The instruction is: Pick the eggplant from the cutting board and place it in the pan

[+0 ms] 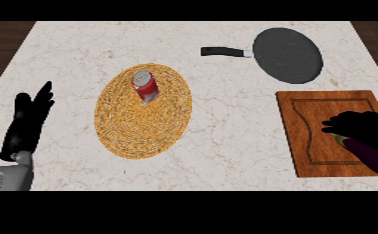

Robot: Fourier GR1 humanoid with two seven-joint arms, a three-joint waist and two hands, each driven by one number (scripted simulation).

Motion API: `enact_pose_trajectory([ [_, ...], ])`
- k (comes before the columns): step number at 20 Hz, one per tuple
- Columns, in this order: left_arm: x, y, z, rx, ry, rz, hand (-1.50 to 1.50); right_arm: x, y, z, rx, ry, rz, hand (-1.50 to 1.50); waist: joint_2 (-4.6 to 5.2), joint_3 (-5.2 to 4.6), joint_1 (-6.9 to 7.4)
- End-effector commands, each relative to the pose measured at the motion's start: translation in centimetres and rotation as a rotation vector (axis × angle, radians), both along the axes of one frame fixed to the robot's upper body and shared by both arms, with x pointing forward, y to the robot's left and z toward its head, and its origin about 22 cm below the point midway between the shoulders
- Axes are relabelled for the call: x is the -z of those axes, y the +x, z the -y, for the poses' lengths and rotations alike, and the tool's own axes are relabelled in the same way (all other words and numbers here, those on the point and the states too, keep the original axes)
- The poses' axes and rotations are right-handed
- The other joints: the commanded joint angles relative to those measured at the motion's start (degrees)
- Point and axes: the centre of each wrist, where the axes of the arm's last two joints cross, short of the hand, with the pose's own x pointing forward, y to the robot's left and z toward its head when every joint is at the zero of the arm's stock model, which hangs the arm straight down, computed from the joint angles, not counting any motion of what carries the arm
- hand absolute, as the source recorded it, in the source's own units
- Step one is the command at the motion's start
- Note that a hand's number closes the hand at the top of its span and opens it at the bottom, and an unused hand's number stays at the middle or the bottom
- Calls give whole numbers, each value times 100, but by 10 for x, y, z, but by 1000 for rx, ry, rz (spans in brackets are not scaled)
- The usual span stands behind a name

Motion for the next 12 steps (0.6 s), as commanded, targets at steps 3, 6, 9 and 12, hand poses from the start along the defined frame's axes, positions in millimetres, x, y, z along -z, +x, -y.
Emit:
enact_pose_trajectory([
  [3, 6, 2, 11, 10, 13, -4, 0, 21, 7, -10, -104, 19, 117, 150, 11, 14, 20],
  [6, -6, 11, -8, -4, 3, -6, 0, -9, 15, -12, -105, 34, 142, 150, 1, 9, -20],
  [9, -22, -1, -4, 11, -9, 7, 0, 6, 23, 14, -108, 33, 124, 150, 8, 15, 64],
  [12, -10, 9, -1, -17, 10, 2, 0, 19, 14, -1, 164, 41, 144, 150, -4, 9, -51],
])
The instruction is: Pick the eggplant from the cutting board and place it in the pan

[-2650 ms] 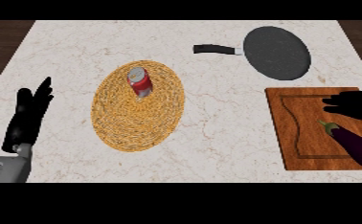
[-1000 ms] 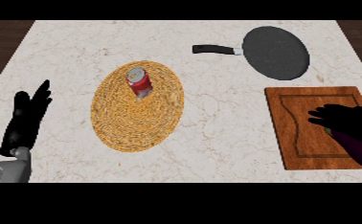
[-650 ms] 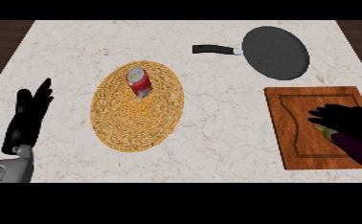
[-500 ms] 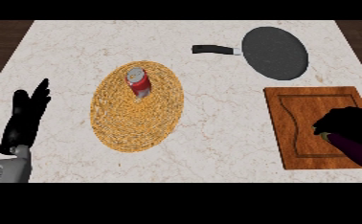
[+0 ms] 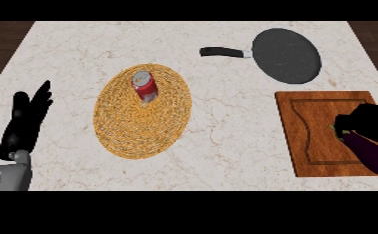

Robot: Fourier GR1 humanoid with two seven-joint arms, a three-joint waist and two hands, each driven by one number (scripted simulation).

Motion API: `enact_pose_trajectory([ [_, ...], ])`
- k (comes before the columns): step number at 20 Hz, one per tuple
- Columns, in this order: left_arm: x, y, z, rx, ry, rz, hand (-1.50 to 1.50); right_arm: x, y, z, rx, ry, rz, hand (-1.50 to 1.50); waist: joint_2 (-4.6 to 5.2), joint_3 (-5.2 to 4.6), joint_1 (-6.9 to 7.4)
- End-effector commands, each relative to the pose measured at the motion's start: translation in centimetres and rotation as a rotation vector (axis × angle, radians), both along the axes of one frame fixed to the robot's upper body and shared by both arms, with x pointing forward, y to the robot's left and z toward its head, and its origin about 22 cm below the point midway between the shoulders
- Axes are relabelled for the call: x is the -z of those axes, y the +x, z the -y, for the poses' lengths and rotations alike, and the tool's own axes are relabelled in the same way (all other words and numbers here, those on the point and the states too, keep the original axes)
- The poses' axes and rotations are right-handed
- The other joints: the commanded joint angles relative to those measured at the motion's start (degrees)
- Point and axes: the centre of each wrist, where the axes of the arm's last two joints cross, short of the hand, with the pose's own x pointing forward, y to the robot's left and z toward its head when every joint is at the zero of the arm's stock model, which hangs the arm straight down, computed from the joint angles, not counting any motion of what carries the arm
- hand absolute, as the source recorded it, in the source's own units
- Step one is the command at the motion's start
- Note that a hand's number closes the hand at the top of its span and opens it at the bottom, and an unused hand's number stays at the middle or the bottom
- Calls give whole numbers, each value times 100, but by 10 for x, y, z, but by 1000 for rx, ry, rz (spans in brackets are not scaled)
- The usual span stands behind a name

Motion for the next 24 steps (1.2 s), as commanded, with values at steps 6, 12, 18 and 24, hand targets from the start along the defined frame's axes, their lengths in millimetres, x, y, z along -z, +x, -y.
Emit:
enact_pose_trajectory([
  [6, 8, -21, -28, -127, 13, -38, 0, 44, -47, 57, 1064, 111, 57, 150, -181, 34, -940],
  [12, 16, -31, -28, -130, -4, -51, 0, 27, -33, 28, 1441, 273, 464, 150, -227, -4, -703],
  [18, 3, -20, -20, -78, 19, -12, 0, -26, -10, -54, 1428, 447, 877, 150, -160, 15, -406],
  [24, -1, -6, -8, -21, -2, -1, 0, -65, -7, -156, 1514, 466, 970, 150, -4, 42, -52],
])
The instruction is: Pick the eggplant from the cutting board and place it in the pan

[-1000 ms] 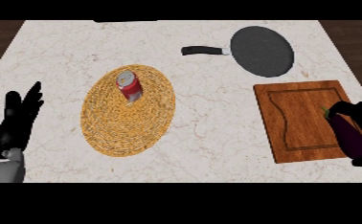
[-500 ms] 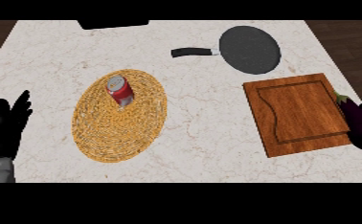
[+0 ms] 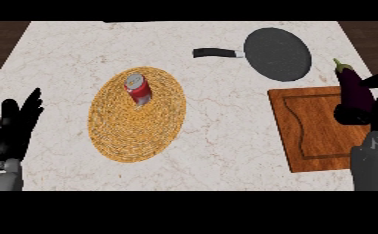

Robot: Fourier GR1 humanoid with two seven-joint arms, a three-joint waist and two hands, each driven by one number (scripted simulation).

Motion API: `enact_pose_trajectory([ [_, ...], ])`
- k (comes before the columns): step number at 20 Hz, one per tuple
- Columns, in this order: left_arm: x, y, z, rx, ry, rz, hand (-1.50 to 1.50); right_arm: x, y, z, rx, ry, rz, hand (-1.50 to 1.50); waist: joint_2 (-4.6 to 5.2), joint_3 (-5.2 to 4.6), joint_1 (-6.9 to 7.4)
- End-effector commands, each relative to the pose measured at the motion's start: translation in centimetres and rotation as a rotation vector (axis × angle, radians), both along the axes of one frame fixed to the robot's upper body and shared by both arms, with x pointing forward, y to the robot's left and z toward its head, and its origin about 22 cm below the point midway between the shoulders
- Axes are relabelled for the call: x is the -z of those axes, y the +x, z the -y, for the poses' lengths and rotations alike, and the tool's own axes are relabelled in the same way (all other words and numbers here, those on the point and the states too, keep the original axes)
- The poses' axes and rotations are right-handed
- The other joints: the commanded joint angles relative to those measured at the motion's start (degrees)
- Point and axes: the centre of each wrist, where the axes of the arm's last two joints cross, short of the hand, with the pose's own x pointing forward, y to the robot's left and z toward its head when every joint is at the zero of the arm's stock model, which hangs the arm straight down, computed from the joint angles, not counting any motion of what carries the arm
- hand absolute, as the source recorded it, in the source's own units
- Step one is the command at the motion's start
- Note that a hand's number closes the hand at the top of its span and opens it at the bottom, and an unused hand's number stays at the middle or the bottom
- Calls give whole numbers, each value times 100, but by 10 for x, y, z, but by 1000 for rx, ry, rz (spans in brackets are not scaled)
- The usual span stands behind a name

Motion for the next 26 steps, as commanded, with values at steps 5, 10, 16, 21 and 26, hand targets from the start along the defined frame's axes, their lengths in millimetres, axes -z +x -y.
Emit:
enact_pose_trajectory([
  [5, 1, 34, 37, 67, 5, 23, 0, -40, 40, -71, 93, 52, 120, 150, 126, 32, 245],
  [10, 6, 7, 19, 66, -9, 15, 0, -49, 82, -50, 112, 163, 183, 150, 123, 36, 316],
  [16, -2, 23, 15, 72, -5, 36, 0, -26, 128, -16, 131, 239, 205, 150, 170, 40, 397],
  [21, -13, 24, 16, 88, -2, 32, 0, -9, 144, 11, 161, 278, 177, 150, 194, 46, 500],
  [26, -9, 29, 30, 104, -7, 46, 0, 38, 140, 8, 138, 337, 177, 150, 254, 57, 594],
])
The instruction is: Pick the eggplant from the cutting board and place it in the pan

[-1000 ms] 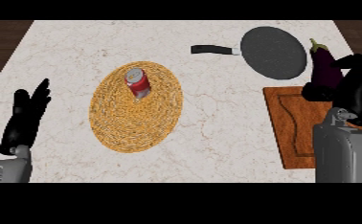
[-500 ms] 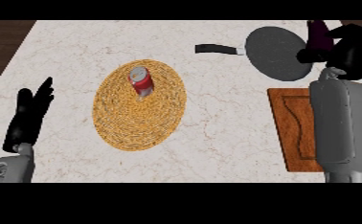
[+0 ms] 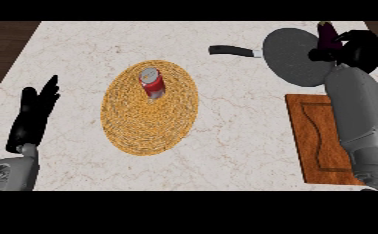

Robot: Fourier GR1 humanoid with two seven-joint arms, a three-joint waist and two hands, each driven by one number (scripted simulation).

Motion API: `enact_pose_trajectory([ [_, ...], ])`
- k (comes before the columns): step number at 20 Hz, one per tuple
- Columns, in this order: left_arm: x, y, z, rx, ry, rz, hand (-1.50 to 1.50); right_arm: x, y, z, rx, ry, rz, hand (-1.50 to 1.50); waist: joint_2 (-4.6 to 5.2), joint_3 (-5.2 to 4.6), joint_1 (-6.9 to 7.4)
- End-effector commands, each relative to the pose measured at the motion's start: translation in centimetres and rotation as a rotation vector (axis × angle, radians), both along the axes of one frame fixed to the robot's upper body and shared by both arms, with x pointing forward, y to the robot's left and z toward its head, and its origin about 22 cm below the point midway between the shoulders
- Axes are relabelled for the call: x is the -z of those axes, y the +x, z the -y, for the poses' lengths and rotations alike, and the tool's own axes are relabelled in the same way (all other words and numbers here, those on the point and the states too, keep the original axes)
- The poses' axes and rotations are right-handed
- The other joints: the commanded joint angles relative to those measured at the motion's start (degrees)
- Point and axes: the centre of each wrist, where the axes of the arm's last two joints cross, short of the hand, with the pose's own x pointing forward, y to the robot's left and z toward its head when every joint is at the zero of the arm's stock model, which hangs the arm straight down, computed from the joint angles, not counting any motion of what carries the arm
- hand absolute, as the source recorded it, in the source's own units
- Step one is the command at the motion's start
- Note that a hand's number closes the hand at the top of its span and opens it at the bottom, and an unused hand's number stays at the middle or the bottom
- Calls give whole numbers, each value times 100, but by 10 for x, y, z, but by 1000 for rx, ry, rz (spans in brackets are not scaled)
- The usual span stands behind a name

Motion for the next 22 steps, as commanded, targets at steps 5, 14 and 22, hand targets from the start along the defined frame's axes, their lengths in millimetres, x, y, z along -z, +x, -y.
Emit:
enact_pose_trajectory([
  [5, -13, 13, 11, 22, 0, 10, 0, 28, 2, -1, -1, 146, 90, 150, 89, 24, 165],
  [14, -4, 10, 14, 51, -7, 16, 0, 35, -1, 14, -41, 237, 151, -150, 168, 29, 327],
  [22, -18, 23, 14, 51, -4, 22, 0, 27, 4, 8, -7, 185, 379, -150, 150, 31, 267],
])
